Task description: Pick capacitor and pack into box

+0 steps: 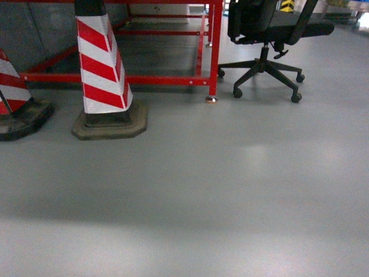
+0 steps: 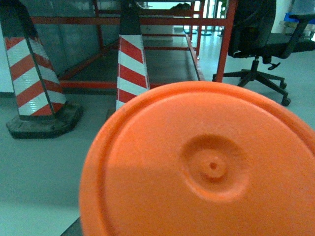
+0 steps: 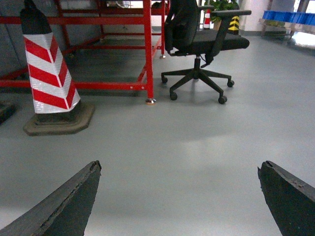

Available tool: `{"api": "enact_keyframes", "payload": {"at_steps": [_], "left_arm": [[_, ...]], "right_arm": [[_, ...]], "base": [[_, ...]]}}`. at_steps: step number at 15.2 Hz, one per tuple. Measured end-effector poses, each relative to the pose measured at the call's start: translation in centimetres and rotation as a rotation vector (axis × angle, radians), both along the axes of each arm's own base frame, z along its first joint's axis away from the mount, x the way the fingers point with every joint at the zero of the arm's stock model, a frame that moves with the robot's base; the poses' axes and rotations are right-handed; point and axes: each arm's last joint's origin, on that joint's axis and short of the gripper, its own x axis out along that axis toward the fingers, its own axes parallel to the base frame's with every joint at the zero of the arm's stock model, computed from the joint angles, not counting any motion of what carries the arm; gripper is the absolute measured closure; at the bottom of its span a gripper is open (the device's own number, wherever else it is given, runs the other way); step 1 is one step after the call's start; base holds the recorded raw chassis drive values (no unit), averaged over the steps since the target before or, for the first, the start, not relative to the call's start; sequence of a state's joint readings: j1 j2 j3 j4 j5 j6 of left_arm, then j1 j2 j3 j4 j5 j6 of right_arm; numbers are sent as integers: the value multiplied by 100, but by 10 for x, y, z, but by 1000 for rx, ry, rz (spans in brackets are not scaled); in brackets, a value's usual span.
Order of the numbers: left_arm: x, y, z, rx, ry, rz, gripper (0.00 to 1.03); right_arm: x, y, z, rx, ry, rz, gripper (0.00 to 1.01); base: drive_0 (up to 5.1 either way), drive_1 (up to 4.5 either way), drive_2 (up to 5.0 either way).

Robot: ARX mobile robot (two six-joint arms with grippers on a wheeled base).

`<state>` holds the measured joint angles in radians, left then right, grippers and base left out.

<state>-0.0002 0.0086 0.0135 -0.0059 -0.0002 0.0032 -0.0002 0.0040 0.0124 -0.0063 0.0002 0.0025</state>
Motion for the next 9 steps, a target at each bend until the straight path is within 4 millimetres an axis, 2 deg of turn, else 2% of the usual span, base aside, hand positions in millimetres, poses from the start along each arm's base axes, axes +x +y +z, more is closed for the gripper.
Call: {"api": "enact_keyframes", "payload": {"at_steps": [9], "left_arm": [[0,0,0,0,-1,0,59]], "right_arm": [[0,0,0,0,0,0,3]], "base": [[-502,243,243]]}}
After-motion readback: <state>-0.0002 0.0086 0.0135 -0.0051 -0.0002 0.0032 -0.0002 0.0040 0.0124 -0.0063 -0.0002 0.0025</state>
